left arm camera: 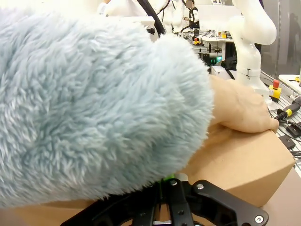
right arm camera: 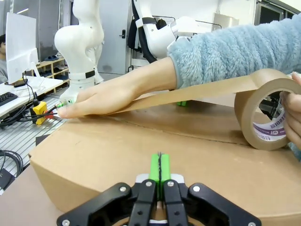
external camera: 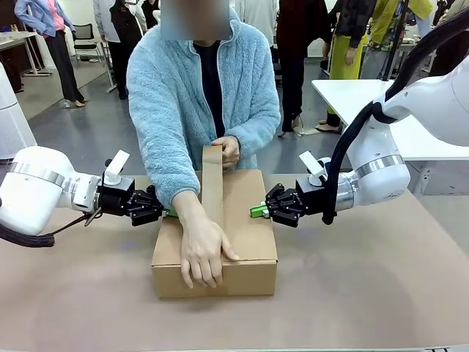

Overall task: Wrap the clocks to prevent damage.
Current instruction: After the human seals the box with tape, release both hands from the side flaps of the Package Box.

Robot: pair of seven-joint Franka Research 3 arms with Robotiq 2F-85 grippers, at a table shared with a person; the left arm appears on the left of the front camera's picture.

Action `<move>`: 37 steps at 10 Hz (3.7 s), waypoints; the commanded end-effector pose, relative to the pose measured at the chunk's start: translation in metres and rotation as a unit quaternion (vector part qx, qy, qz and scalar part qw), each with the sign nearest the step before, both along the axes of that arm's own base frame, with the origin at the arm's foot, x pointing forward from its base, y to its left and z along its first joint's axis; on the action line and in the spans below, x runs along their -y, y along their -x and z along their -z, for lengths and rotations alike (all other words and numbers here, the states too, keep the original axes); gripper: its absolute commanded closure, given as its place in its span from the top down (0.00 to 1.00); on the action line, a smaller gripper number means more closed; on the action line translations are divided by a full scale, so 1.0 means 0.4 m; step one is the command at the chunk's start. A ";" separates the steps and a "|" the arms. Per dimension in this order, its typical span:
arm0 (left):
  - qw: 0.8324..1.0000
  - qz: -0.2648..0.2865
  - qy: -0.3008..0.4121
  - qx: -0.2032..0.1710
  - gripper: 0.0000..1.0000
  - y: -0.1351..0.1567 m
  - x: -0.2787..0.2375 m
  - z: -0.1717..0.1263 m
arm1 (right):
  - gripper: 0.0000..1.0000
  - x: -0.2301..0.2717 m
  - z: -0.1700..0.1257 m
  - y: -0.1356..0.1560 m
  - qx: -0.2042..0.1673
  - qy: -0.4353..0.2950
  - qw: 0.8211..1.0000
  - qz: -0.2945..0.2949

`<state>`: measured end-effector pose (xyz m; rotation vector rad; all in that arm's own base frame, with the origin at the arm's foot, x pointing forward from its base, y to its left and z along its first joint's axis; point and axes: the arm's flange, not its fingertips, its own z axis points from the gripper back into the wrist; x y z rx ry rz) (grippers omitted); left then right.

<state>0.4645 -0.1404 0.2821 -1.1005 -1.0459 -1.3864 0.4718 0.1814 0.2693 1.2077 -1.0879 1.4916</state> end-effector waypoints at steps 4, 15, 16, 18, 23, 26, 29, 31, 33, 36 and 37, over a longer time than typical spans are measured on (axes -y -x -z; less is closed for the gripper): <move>1.000 -0.006 0.001 0.000 0.00 0.000 0.004 0.004 | 0.01 -0.001 0.004 0.001 0.001 0.003 1.000 0.002; 1.000 -0.006 0.001 0.000 0.00 0.000 0.004 0.004 | 0.01 -0.001 0.004 0.001 0.001 0.003 1.000 0.002; 1.000 -0.006 0.001 0.000 0.00 0.000 0.004 0.004 | 0.01 -0.001 0.004 0.001 0.001 0.003 1.000 0.002; 1.000 -0.006 0.001 0.000 0.00 0.000 0.004 0.004 | 0.01 -0.001 0.004 0.001 0.001 0.003 1.000 0.002; 1.000 -0.006 0.001 0.000 0.00 0.000 0.004 0.004 | 0.01 -0.001 0.004 0.001 0.001 0.003 1.000 0.002; 1.000 -0.006 0.001 0.000 0.00 0.000 0.004 0.004 | 0.01 -0.001 0.004 0.001 0.001 0.003 1.000 0.002; 1.000 -0.006 0.001 0.000 0.00 0.000 0.004 0.004 | 0.01 -0.001 0.004 0.001 0.001 0.003 1.000 0.002; 1.000 -0.006 0.001 0.000 0.00 0.000 0.004 0.004 | 0.01 -0.001 0.004 0.001 0.001 0.003 1.000 0.002; 1.000 -0.006 0.001 0.000 0.00 0.000 0.004 0.004 | 0.01 -0.001 0.004 0.001 0.001 0.003 1.000 0.002; 1.000 -0.006 0.001 0.000 0.00 0.000 0.004 0.004 | 0.01 -0.001 0.004 0.001 0.001 0.003 1.000 0.002; 1.000 -0.006 0.001 0.000 0.00 0.000 0.004 0.004 | 0.01 -0.001 0.004 0.001 0.001 0.003 1.000 0.002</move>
